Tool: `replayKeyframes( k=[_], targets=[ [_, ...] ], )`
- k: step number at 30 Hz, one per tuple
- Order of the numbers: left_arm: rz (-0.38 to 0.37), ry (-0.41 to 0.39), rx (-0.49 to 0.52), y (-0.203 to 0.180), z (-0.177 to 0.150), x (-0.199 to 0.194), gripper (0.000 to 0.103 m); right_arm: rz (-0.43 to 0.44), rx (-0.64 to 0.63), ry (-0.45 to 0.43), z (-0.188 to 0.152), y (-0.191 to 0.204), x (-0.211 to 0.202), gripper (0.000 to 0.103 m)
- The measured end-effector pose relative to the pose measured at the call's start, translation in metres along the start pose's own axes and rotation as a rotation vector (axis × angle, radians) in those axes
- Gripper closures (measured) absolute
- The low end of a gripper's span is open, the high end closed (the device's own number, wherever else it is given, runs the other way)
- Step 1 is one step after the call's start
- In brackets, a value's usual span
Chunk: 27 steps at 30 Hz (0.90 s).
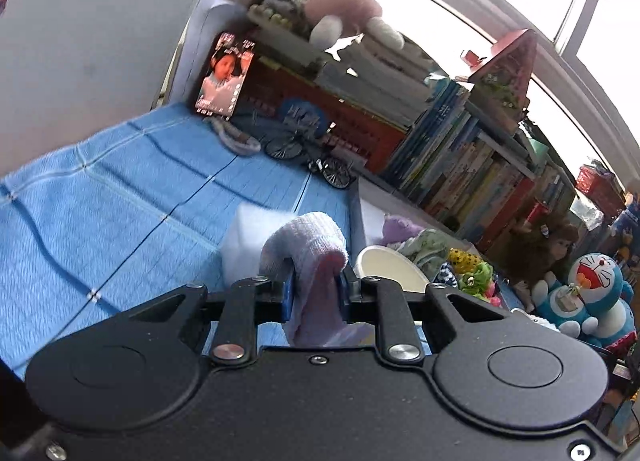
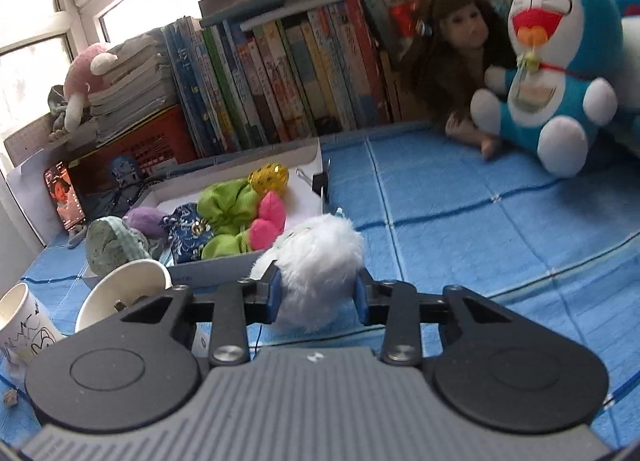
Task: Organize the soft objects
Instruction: 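Carry the pink sock in left tool and fluffy plush in right tool to the tray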
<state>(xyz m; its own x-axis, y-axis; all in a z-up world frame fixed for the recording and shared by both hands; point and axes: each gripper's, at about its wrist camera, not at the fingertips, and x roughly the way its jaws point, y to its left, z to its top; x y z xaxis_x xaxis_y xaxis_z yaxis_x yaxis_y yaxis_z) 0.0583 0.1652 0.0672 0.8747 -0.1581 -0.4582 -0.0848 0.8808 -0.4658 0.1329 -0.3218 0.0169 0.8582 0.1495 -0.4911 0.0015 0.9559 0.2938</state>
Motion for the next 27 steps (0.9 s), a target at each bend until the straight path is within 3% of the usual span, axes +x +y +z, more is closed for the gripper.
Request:
replayKeyframes(
  k=[10,15,22,27],
  targets=[
    [-0.051,-0.049,0.094,-0.042,0.036,0.000,0.083,0.004,-0.002,-0.058,0.029,0.007,-0.011,0.063],
    [-0.098,-0.027,0.150,-0.075,0.055,0.012,0.083,-0.005,-0.023,-0.074,0.040,0.015,-0.008,0.063],
    [-0.084,0.053,0.223,-0.120,0.078,0.058,0.083,-0.044,-0.058,-0.059,0.055,0.027,0.011,0.063],
    [-0.032,0.209,0.243,-0.143,0.086,0.111,0.083,-0.067,-0.153,-0.003,0.056,0.041,0.027,0.063]
  ],
)
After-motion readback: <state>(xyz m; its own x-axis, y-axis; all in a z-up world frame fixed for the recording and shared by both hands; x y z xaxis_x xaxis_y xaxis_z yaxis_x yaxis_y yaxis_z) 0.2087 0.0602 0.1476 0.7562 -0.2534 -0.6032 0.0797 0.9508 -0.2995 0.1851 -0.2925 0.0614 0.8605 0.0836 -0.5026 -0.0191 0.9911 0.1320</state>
